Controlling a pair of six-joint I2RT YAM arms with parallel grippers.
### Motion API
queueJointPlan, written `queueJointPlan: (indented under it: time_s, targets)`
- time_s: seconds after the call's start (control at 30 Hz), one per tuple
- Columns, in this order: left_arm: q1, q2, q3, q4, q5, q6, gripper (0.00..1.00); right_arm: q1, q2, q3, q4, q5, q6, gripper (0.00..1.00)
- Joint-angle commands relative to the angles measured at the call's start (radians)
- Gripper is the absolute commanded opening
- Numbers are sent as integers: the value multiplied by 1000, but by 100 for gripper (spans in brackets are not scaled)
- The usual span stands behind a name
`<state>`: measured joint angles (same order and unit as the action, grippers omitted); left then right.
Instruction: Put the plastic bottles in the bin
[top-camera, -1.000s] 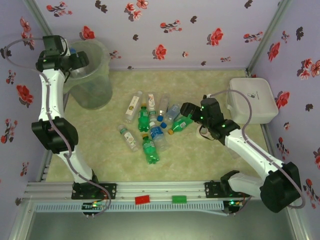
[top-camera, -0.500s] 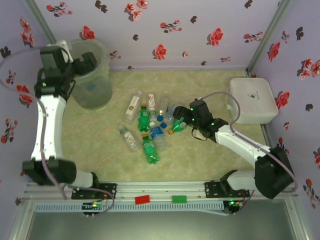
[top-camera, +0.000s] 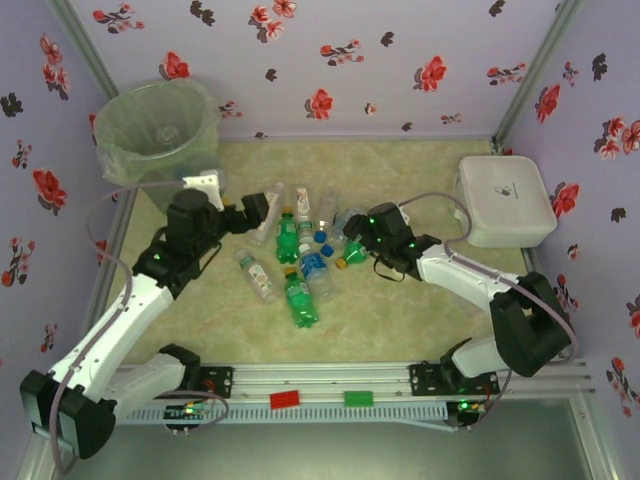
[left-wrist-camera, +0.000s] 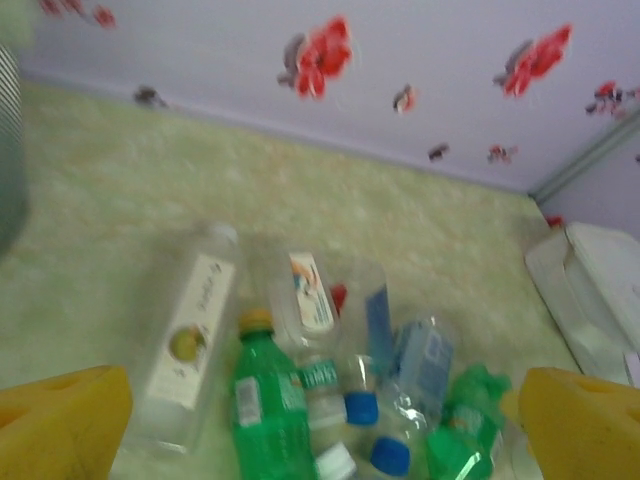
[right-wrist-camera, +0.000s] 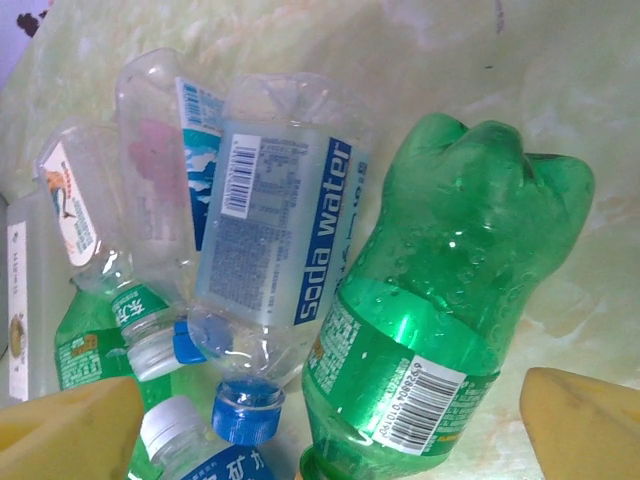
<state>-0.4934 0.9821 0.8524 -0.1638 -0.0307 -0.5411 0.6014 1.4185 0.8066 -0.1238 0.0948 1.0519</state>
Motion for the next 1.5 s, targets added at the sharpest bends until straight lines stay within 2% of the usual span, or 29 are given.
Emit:
queueJointPlan:
  time_s: [0.0, 0.1, 0.2, 0.47, 0.7, 1.23, 1.47]
  targets:
    - [-69, 1, -73, 93, -43, -91, 100, 0, 31, 24, -1, 51, 52, 92]
    - [-151, 25, -132, 116, -87, -150, 100, -2, 62, 49, -16, 49, 43, 87]
    - [-242, 76, -148, 117, -170, -144, 100, -3, 103, 78, -46, 45, 33, 83]
    - [-343, 215, -85, 130, -183, -75, 100, -21, 126, 32, 19, 77, 87, 74]
    - [-356, 264, -65, 161, -178, -71, 100, -46, 138, -5, 59, 77, 108, 71]
    - [-357, 239, -94, 168, -198, -108, 100, -68, 242, 14, 128, 52, 99, 69]
    - [-356, 207, -118, 178, -215, -114, 100, -69, 256, 9, 163, 30, 87, 54]
